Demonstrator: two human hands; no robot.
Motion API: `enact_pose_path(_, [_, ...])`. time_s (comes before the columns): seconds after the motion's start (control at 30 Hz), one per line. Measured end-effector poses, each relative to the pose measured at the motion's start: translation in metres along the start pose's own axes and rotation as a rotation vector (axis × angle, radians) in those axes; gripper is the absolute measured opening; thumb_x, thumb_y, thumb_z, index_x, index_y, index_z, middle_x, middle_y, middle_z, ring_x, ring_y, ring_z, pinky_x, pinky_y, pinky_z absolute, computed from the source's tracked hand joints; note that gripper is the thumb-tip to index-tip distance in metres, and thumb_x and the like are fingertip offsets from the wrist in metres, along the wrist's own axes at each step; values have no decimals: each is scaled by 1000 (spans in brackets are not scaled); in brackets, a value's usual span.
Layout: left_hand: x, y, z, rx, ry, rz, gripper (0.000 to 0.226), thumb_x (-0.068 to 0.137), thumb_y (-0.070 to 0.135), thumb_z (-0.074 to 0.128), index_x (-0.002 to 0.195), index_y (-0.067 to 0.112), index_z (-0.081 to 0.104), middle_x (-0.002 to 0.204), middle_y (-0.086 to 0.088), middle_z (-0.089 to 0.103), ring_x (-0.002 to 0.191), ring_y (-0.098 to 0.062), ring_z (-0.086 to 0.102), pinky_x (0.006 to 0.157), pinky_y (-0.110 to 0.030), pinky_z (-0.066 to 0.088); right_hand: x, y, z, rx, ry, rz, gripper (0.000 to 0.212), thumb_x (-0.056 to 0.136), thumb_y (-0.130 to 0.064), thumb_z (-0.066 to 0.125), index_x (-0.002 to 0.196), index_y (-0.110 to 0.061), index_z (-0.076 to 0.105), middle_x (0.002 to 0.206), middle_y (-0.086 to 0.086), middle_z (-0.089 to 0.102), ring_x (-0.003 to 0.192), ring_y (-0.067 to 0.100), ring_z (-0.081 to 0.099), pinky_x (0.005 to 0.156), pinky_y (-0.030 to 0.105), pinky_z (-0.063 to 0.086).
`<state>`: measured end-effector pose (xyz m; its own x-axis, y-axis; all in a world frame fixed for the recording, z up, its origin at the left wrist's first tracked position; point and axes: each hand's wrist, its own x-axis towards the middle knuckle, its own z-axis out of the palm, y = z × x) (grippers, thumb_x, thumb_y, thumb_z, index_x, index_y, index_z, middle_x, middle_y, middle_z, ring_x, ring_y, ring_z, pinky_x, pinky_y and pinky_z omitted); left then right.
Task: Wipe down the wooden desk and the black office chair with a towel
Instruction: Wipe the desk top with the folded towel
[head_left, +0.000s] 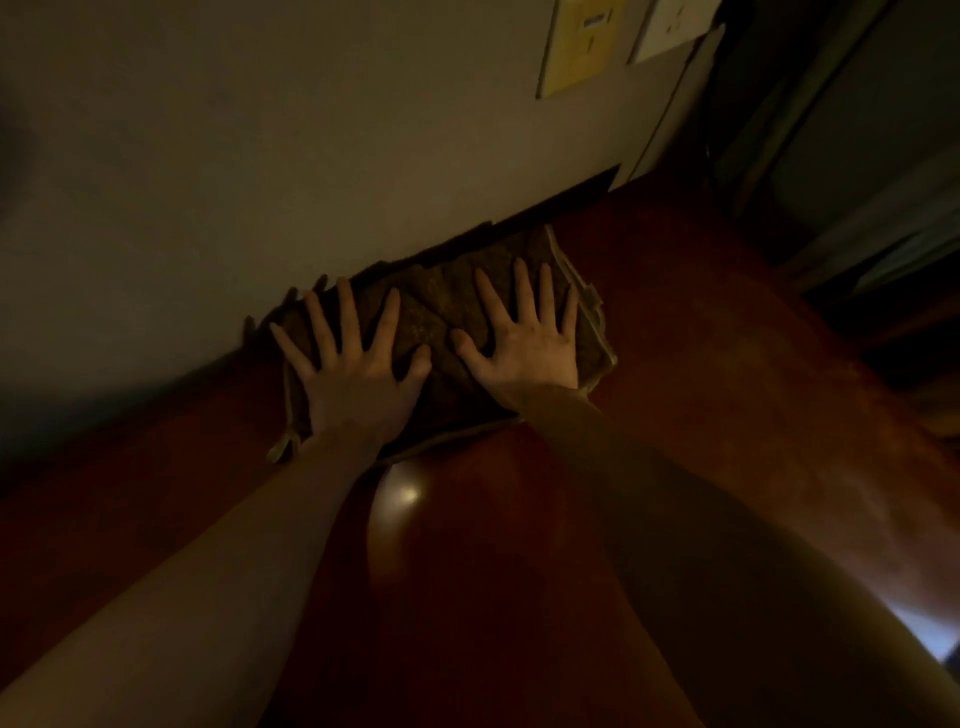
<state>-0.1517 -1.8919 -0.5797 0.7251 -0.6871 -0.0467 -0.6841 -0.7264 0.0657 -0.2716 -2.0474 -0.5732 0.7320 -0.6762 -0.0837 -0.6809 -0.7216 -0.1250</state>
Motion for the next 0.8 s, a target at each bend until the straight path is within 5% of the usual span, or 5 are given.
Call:
enact_pose_path(0.53, [-148,29,-5,56,-146,176,81,87,81,-5,157,45,-19,168,-10,-24,153,-39,-22,117,-69,-12,-192,34,11,111,63,193,82,94,-81,17,163,-39,8,173,6,-1,157,30,-14,124,60,-7])
enact_pose_path(0.8, [-248,65,5,39,-160,283,80,85,83,-6,153,46,-27,166,-12,-29,152,-41,-26,117,-70,-12,-316,67,16,125,17,327,82,94,-83,13,162,-41,-4,172,2,-13,155,27,-24,124,58,-11])
